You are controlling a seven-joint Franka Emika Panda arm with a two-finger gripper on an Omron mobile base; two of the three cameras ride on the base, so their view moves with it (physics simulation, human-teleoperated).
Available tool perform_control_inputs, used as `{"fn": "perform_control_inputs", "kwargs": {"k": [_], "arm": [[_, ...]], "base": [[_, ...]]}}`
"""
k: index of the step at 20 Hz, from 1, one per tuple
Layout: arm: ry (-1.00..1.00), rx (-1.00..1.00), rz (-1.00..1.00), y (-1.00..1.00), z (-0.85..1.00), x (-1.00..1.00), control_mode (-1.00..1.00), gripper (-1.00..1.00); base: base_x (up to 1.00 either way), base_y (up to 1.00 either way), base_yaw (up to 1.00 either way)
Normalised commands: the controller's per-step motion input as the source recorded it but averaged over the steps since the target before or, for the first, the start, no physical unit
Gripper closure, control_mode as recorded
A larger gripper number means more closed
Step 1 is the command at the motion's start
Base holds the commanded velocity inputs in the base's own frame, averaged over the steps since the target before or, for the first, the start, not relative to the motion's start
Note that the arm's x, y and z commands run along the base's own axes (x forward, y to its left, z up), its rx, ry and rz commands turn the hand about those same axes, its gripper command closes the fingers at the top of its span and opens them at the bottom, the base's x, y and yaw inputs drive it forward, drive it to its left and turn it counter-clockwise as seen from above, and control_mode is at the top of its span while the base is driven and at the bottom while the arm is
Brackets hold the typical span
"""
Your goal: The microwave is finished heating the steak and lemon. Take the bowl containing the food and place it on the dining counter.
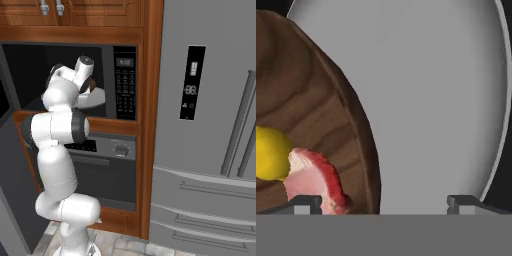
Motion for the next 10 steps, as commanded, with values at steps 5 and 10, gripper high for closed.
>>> {"fn": "perform_control_inputs", "kwargs": {"k": [5, 10], "arm": [[0.01, 0.00, 0.00, 0.09, -0.13, 0.36, -1.00, -1.00], [0.01, 0.00, 0.00, 0.14, -0.15, 0.37, -1.00, -1.00]], "base": [[0.00, 0.00, 0.00], [0.00, 0.00, 0.00]]}}
